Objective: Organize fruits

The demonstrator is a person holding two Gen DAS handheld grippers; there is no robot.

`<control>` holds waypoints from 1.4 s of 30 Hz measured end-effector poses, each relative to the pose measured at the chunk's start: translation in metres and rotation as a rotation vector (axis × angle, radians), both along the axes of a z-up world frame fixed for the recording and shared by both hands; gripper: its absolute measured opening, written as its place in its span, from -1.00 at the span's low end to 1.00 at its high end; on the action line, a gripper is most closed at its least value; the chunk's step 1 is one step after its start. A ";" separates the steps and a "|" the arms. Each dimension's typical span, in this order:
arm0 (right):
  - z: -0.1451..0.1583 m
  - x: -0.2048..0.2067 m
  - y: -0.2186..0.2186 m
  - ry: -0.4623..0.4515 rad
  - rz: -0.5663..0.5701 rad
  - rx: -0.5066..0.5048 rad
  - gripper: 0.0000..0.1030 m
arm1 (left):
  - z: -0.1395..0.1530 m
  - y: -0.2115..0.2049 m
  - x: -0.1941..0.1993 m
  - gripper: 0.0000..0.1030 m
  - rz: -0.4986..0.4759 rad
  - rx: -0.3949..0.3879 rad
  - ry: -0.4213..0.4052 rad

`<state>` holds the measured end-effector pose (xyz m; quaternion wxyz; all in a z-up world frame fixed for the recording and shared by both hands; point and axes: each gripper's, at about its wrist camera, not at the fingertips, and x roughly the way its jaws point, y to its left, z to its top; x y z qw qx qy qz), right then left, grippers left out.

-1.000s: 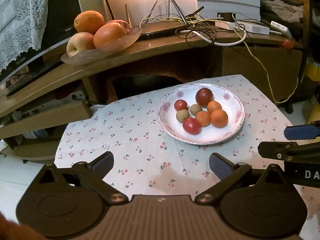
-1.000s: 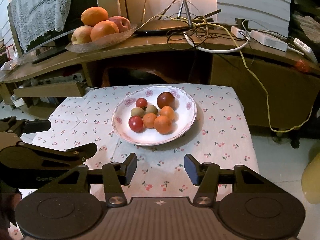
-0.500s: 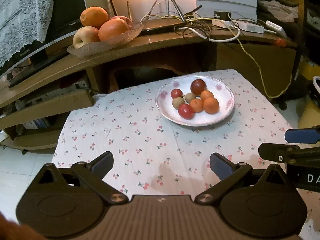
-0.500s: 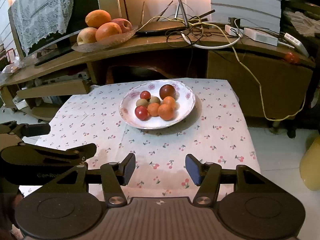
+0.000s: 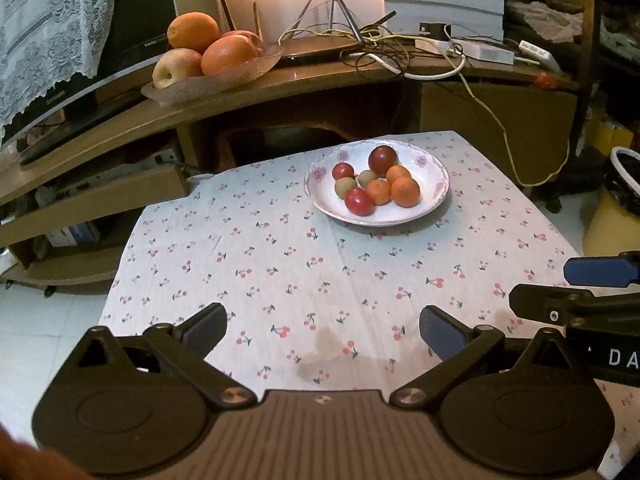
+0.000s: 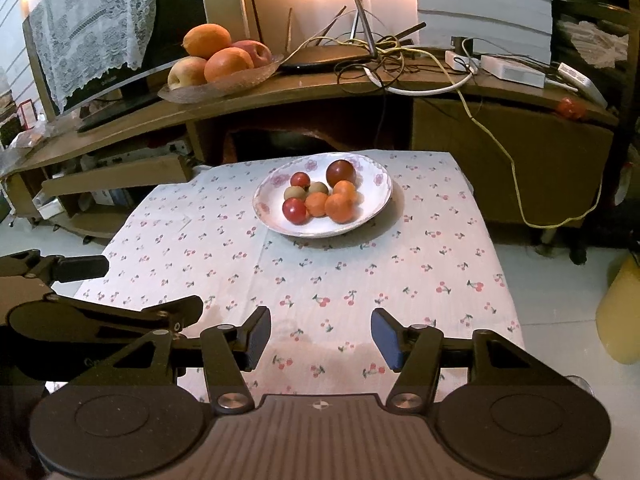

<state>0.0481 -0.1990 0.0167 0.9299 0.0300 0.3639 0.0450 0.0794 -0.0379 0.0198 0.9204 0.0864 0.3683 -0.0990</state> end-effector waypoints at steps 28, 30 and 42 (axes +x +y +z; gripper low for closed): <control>-0.009 -0.049 0.016 0.015 -0.018 -0.045 0.13 | -0.009 0.022 -0.050 1.00 0.058 -0.018 -0.008; -0.010 -0.049 0.018 0.018 -0.013 -0.049 0.13 | -0.009 0.021 -0.051 1.00 0.055 -0.019 -0.011; -0.014 -0.049 0.020 0.033 -0.004 -0.052 0.14 | -0.009 0.019 -0.053 1.00 0.043 -0.017 -0.010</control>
